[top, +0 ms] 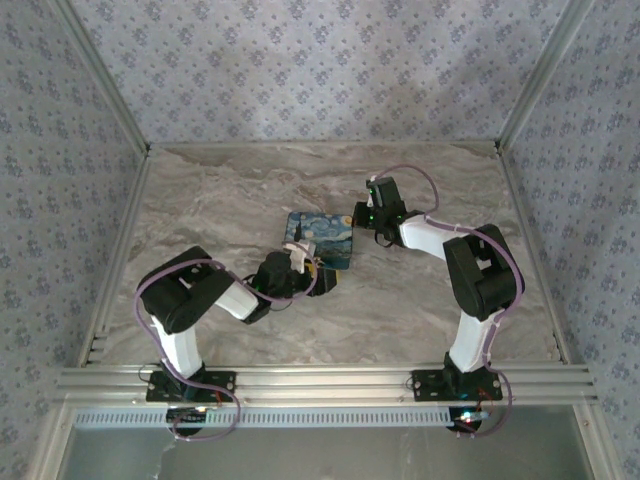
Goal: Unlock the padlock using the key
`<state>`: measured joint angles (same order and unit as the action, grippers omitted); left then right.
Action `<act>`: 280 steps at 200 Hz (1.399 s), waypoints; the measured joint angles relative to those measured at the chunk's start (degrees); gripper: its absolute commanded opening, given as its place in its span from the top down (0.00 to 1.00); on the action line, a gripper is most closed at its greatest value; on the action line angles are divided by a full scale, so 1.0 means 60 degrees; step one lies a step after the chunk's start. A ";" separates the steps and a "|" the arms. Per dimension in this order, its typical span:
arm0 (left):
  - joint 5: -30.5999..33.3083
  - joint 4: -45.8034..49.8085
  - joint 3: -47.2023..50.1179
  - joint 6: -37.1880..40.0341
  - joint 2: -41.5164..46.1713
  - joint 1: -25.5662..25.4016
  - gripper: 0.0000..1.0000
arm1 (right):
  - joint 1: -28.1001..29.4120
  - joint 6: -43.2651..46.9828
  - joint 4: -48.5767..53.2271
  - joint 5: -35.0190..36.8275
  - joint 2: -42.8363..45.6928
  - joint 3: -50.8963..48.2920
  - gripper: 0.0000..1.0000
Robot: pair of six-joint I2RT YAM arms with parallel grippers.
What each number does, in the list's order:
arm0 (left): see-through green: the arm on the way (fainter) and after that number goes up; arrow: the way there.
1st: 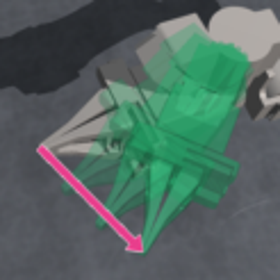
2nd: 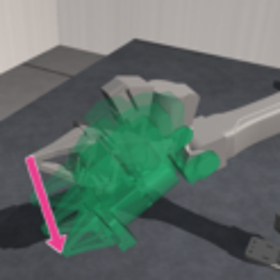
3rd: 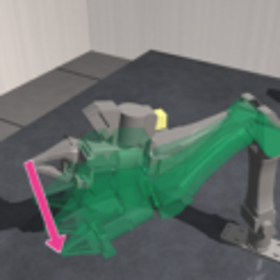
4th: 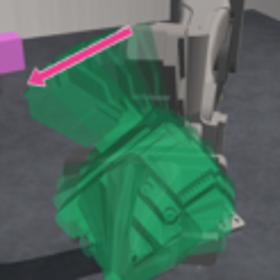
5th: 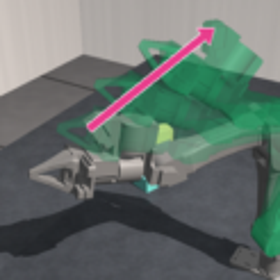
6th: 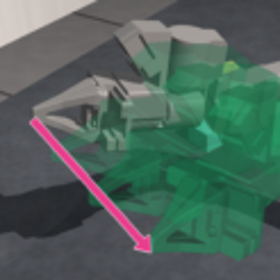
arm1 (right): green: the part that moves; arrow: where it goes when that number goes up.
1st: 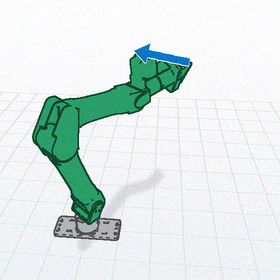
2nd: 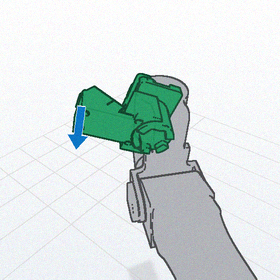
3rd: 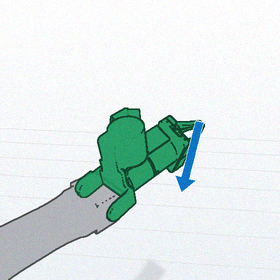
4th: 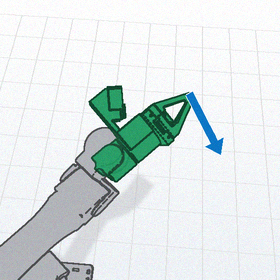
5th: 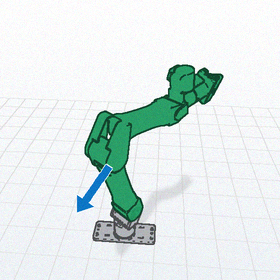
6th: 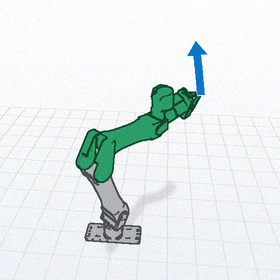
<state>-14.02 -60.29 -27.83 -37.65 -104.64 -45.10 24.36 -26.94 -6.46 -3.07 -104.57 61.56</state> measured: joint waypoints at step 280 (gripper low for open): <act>-0.0284 -0.1515 0.0244 -0.0929 -0.0579 0.0007 0.42 | 0.0029 0.0000 0.0080 0.0040 -0.0004 0.0069 1.00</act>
<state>-15.73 -69.38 -26.37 -43.22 -108.12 -45.06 24.53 -26.94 -5.98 -2.83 -104.60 61.98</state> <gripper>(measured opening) 0.585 0.060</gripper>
